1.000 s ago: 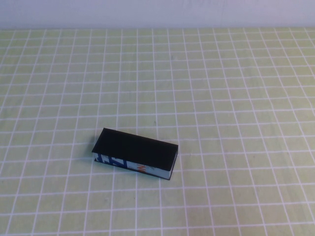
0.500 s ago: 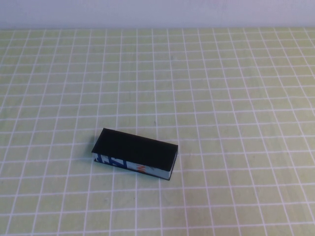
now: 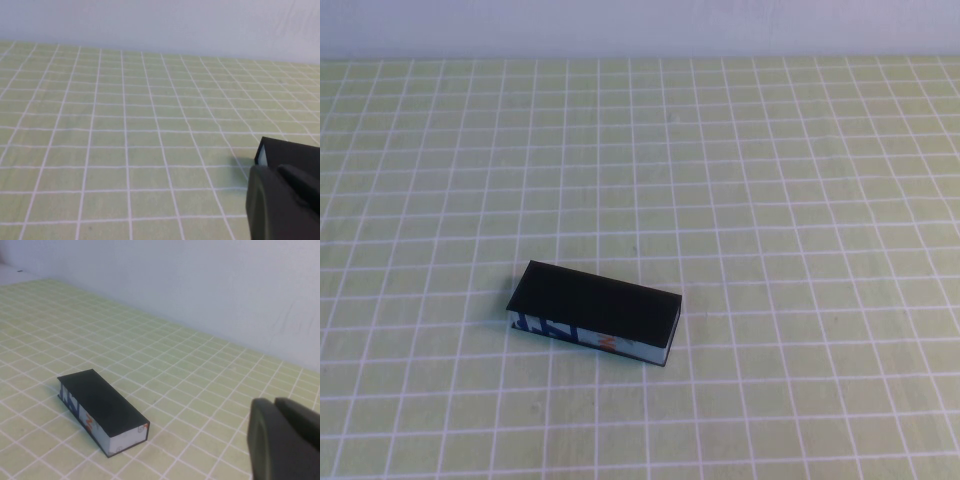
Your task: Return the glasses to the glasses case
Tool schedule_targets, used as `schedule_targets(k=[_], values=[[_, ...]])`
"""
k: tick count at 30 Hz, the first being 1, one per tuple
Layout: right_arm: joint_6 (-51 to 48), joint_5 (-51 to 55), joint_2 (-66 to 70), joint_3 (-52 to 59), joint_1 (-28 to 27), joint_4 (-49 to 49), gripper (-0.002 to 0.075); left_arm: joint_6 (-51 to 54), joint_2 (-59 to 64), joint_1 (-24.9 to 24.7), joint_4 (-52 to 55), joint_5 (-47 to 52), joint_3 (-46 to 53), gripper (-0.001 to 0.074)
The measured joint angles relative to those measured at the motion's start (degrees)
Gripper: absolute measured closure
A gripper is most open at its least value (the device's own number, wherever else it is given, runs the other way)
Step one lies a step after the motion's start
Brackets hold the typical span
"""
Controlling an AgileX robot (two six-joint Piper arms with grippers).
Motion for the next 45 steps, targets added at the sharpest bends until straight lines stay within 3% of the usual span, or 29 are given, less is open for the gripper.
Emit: schedule_targets(k=[5,13,45], values=[[0.0,0.0,0.0,0.0,0.0,0.0,0.0743,-5.0,0.0,-3.5,6.7,1.6,0.1,0.0738],[0.0,0.0,0.0,0.0,0.0,0.0,0.0743,-8.0,0.0,-3.9,8.5,9.4,0.1,0.0738],[0.0,0.0,0.0,0.0,0.0,0.1,0.0743,-8.3,0.0,-3.9,8.9,10.0,0.0,0.0738]])
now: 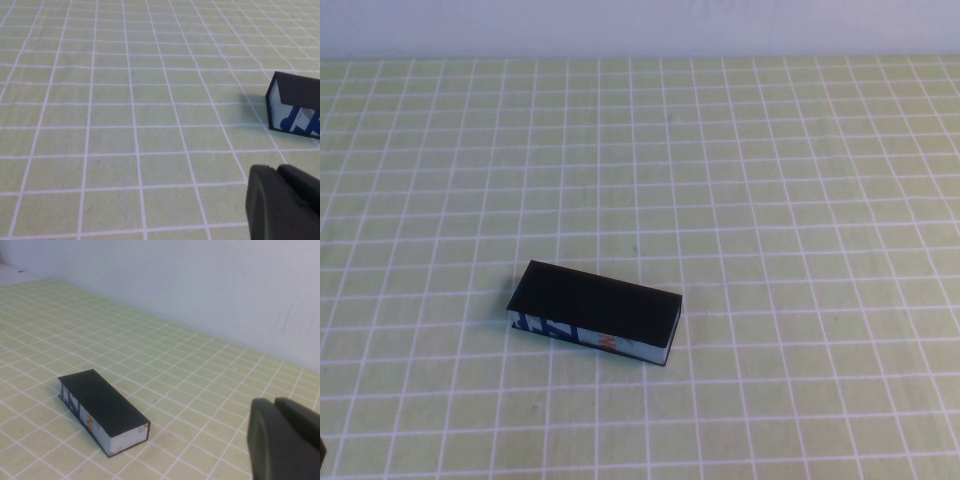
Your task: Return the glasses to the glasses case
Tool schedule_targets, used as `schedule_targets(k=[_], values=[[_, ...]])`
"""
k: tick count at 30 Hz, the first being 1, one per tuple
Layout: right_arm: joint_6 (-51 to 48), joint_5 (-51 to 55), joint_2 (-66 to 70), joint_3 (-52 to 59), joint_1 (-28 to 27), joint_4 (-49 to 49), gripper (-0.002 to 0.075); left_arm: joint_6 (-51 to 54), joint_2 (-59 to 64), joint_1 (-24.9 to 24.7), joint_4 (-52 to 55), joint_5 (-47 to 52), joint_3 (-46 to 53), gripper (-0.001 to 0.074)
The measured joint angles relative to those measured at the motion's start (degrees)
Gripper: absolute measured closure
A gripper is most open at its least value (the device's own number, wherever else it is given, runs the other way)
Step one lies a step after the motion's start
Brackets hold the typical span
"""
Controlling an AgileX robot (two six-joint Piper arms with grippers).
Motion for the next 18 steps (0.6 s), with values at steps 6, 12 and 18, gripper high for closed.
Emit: schedule_targets(k=[6,12,18], values=[[0.0,0.0,0.0,0.0,0.0,0.0,0.0743,0.0,0.0,0.0,0.1,0.0,0.0,0.0738],[0.0,0.0,0.0,0.0,-2.7,0.0,0.0743,0.1,0.0,0.0,0.1,0.0,0.0,0.0738],[0.0,0.0,0.0,0.0,-12.3,0.0,0.0743,0.1,0.0,0.0,0.2,0.0,0.0,0.0738]])
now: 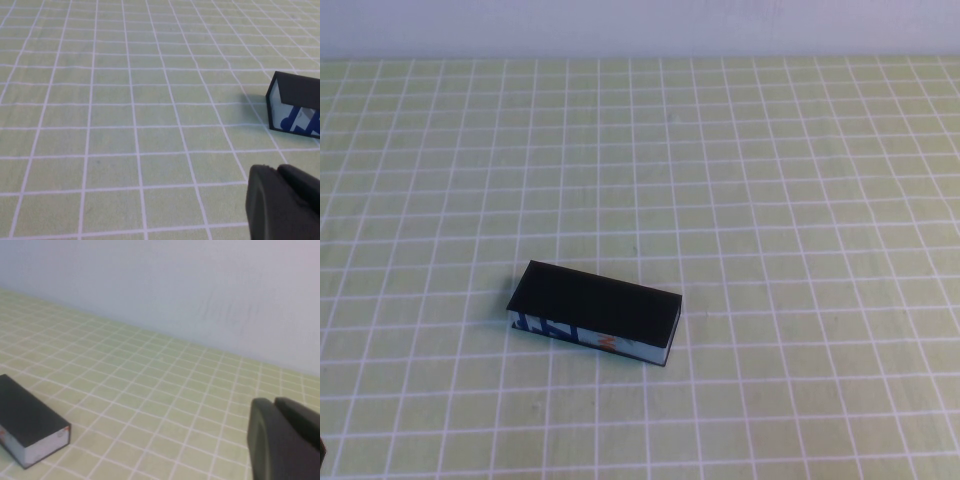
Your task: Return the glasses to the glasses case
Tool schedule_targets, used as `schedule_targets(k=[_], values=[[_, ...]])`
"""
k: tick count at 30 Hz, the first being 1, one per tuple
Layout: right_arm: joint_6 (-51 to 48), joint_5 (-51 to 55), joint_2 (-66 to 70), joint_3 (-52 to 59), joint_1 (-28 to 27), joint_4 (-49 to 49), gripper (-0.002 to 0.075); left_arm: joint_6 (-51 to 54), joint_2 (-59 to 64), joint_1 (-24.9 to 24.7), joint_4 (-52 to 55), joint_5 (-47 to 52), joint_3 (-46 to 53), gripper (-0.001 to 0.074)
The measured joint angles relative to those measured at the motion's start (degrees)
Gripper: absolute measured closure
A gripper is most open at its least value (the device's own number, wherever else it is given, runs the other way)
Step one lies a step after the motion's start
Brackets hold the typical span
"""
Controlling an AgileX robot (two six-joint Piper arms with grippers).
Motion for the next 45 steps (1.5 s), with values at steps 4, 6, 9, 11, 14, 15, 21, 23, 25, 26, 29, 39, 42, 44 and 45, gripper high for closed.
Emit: schedule_targets(k=[4,6,9,11,14,15,21,23,25,26,29,39,42,44,45], values=[[0.0,0.0,0.0,0.0,-5.2,0.0,0.0743,0.0,0.0,0.0,0.0,0.0,0.0,0.0738],[0.0,0.0,0.0,0.0,-7.2,0.0,0.0743,0.0,0.0,0.0,0.0,0.0,0.0,0.0738],[0.0,0.0,-0.4,0.1,-10.9,0.0,0.0743,0.0,0.0,0.0,0.0,0.0,0.0,0.0738],[0.0,0.0,-1.6,0.7,-13.0,0.5,0.0743,0.0,0.0,0.0,0.0,0.0,0.0,0.0738],[0.0,0.7,-5.1,2.8,-16.0,2.1,0.0743,0.0,0.0,0.0,0.0,0.0,0.0,0.0738],[0.0,1.3,-6.7,3.7,-17.1,2.6,0.0743,0.0,0.0,0.0,0.0,0.0,0.0,0.0738],[0.0,4.7,-12.8,11.8,-23.2,6.4,0.0743,0.0,0.0,0.0,0.0,0.0,0.0,0.0738],[1.2,5.1,-12.8,14.2,-24.2,6.9,0.0743,0.0,0.0,0.0,0.0,0.0,0.0,0.0738],[2.9,6.7,-12.8,14.7,-24.4,5.5,0.0743,0.0,0.0,0.0,0.0,0.0,0.0,0.0738],[4.7,7.6,-12.8,14.8,-24.4,4.0,0.0743,0.0,0.0,0.0,0.0,0.0,0.0,0.0738],[12.3,10.5,-12.8,14.8,-24.4,-3.1,0.0743,0.0,0.0,0.0,0.0,0.0,0.0,0.0738],[25.8,12.4,-12.8,14.8,-23.8,-13.9,0.0743,0.0,0.0,0.0,0.0,0.0,0.0,0.0738],[26.4,12.4,-12.8,14.8,-23.8,-13.9,0.0743,0.0,0.0,0.0,0.0,0.0,0.0,0.0738],[26.5,12.4,-12.8,14.8,-23.8,-13.9,0.0743,0.0,0.0,0.0,0.0,0.0,0.0,0.0738],[26.5,12.4,-12.8,14.8,-23.8,-13.9,0.0743,0.0,0.0,0.0,0.0,0.0,0.0,0.0738]])
